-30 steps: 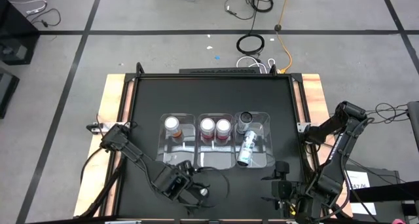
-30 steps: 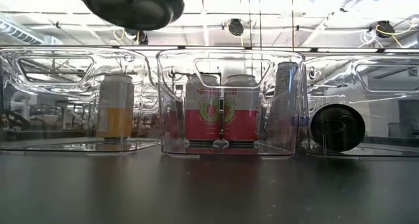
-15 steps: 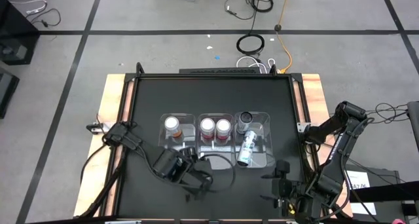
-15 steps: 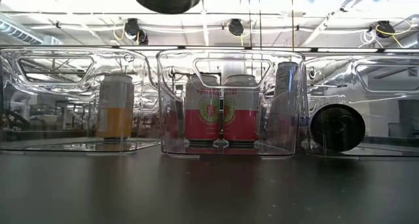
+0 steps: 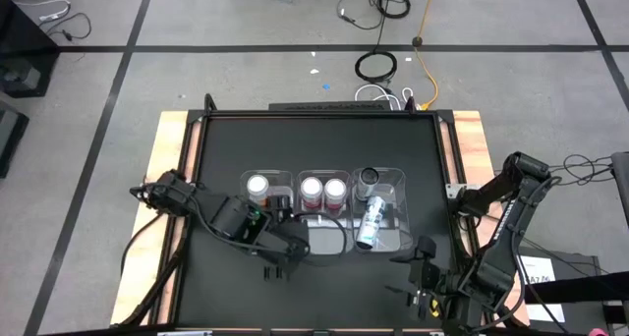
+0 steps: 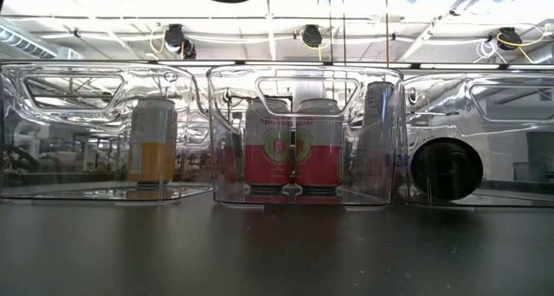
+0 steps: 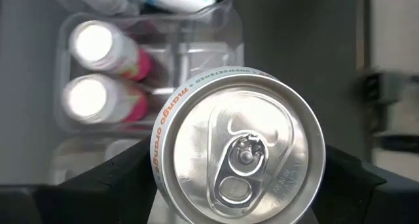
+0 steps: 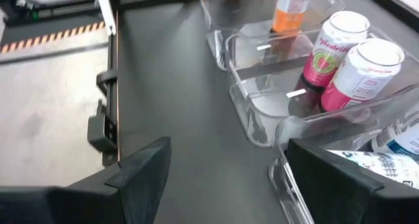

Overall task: Sort soda cans
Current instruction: Put the orange soda can into the left transparent bin

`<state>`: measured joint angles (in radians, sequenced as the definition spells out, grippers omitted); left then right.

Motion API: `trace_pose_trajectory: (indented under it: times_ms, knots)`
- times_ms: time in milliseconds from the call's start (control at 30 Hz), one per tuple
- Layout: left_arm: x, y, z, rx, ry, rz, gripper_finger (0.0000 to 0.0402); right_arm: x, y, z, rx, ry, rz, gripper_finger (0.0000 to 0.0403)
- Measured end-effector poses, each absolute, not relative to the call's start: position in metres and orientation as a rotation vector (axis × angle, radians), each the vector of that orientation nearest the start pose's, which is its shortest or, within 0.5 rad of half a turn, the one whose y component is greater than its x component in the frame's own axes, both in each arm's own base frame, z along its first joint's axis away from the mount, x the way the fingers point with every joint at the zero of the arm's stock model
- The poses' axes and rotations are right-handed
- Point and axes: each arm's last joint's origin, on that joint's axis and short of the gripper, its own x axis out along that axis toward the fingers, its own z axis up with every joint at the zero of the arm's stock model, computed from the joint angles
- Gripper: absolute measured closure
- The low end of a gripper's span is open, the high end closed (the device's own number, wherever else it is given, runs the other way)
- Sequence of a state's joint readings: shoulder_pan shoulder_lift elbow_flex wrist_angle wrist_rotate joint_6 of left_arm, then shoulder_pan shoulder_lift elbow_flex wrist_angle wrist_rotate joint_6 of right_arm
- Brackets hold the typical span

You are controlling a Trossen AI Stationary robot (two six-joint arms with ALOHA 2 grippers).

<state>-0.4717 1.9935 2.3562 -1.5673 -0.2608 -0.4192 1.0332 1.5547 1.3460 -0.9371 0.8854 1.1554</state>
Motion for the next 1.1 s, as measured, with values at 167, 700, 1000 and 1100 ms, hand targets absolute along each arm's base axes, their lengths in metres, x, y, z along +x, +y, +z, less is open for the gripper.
trace_pose_trajectory:
  times_ms: [167,700,1000,1100]
  knots:
    - [0.335,-0.158,0.397,0.148,1.128,0.029,0.0084,0.179,0.245,0.298,0.207,0.567,-0.282,0.0105]
    - [0.321,-0.139,0.385,0.202,1.209,0.065,0.0084,0.202,0.230,0.299,0.260,0.547,-0.359,0.0105]
    - [0.281,-0.118,0.366,0.051,1.121,0.126,0.0084,0.213,0.218,0.298,0.261,0.548,-0.416,0.0105]
    - [0.270,-0.109,0.351,-0.026,1.102,0.124,0.0084,0.217,0.214,0.298,0.266,0.547,-0.433,0.0105]
